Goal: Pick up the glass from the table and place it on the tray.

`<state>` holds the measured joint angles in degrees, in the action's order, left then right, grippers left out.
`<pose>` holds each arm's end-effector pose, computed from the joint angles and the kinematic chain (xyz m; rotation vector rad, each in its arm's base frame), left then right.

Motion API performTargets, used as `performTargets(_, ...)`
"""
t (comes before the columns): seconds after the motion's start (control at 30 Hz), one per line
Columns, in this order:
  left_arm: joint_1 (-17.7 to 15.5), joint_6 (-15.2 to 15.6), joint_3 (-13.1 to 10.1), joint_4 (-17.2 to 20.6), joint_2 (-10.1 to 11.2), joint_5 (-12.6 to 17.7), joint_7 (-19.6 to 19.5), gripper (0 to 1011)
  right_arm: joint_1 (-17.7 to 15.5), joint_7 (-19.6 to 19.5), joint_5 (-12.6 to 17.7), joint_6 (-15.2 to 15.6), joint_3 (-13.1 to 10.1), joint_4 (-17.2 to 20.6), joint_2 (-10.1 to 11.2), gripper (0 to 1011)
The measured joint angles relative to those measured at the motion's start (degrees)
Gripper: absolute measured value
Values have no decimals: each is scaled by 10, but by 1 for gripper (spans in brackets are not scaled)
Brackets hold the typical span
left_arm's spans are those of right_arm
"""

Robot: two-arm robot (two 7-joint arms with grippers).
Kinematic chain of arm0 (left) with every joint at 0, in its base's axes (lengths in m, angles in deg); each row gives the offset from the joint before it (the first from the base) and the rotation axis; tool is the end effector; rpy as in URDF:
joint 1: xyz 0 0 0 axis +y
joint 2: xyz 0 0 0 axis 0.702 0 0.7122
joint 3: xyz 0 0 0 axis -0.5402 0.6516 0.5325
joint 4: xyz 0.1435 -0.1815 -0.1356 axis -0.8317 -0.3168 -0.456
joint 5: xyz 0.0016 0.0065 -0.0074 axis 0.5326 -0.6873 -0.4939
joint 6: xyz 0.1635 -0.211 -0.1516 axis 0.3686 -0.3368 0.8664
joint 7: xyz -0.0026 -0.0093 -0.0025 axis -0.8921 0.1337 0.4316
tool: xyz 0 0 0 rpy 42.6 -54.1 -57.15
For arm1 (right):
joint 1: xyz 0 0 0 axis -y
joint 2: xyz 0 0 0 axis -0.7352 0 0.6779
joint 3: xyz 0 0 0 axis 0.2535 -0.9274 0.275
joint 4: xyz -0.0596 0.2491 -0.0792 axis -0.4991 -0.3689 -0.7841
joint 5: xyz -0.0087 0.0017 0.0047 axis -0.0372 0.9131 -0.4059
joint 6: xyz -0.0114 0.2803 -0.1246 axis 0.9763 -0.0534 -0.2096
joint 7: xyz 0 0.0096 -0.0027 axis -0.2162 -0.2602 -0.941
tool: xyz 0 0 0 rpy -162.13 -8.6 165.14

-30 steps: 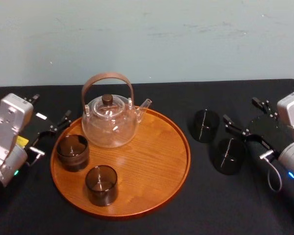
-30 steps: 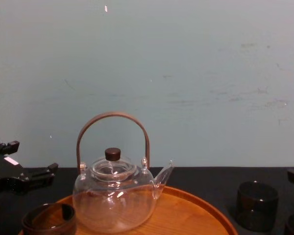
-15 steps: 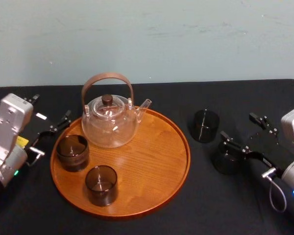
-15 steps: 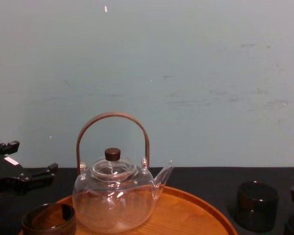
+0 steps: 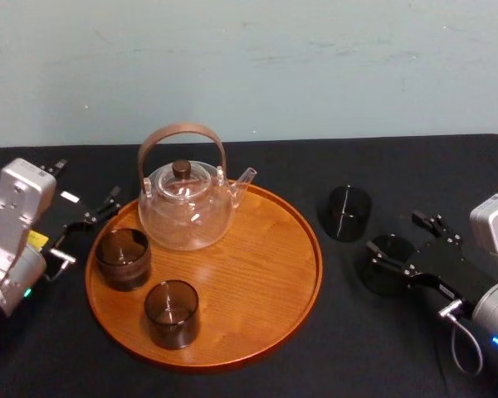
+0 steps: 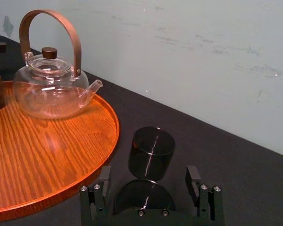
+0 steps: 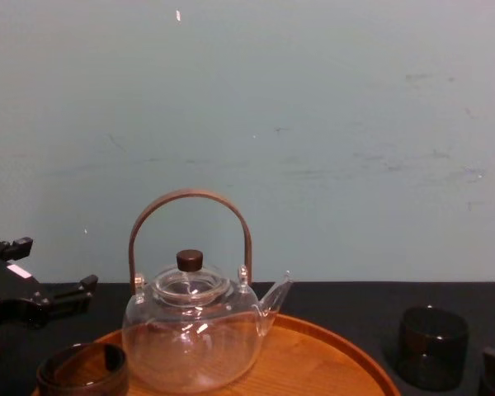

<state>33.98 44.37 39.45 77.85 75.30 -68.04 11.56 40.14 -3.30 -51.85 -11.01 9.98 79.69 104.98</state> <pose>0.3528 0.0707 -0.2842 0.3042 -0.2849 1.2482 0.2959 -0.0658 -0.2818 -0.2749 -0.0923 -1.0637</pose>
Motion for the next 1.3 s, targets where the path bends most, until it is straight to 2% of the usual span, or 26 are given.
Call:
performTargets(0.6,0,0,0,0,0,0,0,1001,-12,18,1,18,-28,-7,-16,1002)
performTargets(1.0,0,0,0,0,0,0,0,1001,-16,42,4,32,-38,-18,-29,1002)
performTargets(1.3,0,0,0,0,0,0,0,1001,-18,54,-4,39,-45,-24,-38,1002)
